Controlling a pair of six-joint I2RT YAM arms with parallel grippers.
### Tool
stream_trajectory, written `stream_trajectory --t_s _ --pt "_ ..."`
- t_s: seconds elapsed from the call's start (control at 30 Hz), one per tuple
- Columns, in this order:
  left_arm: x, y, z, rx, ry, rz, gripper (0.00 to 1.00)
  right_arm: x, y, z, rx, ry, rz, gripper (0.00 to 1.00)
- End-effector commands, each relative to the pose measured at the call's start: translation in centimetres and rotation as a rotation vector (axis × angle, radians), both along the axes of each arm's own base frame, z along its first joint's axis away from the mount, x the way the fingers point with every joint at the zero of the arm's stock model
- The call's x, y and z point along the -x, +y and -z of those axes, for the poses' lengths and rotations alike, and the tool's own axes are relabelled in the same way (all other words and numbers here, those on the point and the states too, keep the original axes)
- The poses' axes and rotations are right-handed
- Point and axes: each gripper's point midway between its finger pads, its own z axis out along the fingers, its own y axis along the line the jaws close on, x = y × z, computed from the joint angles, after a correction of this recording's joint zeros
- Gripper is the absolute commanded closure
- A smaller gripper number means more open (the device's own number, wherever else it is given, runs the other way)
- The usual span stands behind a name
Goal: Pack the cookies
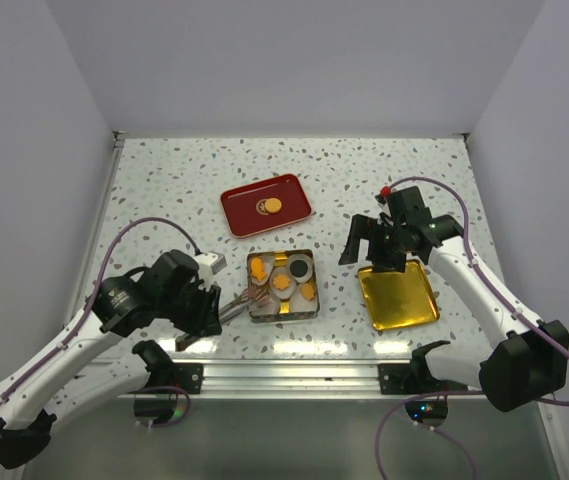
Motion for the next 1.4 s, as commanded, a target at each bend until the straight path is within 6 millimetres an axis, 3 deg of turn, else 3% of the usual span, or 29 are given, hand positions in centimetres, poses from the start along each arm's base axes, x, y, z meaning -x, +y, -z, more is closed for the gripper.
stream_trajectory --t_s 0.0,0.4,0.53,0.73,0.97,1.1,1.23,1.37 --pt "-0.4 -1.0 -1.3 0.06 -0.03 0.002 0.59 -0.5 0.0 -0.7 -0.006 -0.039 0.009 0.01" --pt "-0.6 -1.6 -2.9 0.103 -0.058 0.02 0.54 -0.2 -0.3 -0.8 0.006 -0.046 0.005 0.01" --pt "-1.4 -2.1 -5.4 0.142 -0.111 0.014 0.53 0.0 -0.6 -0.7 0.017 -0.048 0.003 0.01" --pt "-1.9 -2.5 -6.2 0.138 -0.115 0.018 0.51 0.3 -0.8 -0.4 0.021 -0.047 0.002 0.01" --pt "-2.8 -1.8 -6.0 0.078 -0.135 -0.006 0.53 0.3 -1.2 -0.6 0.04 -0.06 0.0 0.01" --pt "-4.6 -1.1 -8.0 0.057 -0.212 -0.099 0.57 0.4 -1.4 -0.6 0.053 -0.064 -0.005 0.01" --pt "-6.0 0.5 -8.5 -0.006 -0.253 -0.219 0.58 0.4 -1.3 -0.6 0.053 -0.063 -0.012 0.01" --pt "-5.6 -1.4 -8.3 0.06 -0.219 -0.153 0.57 0.6 -1.2 -0.7 0.041 -0.062 -0.021 0.01"
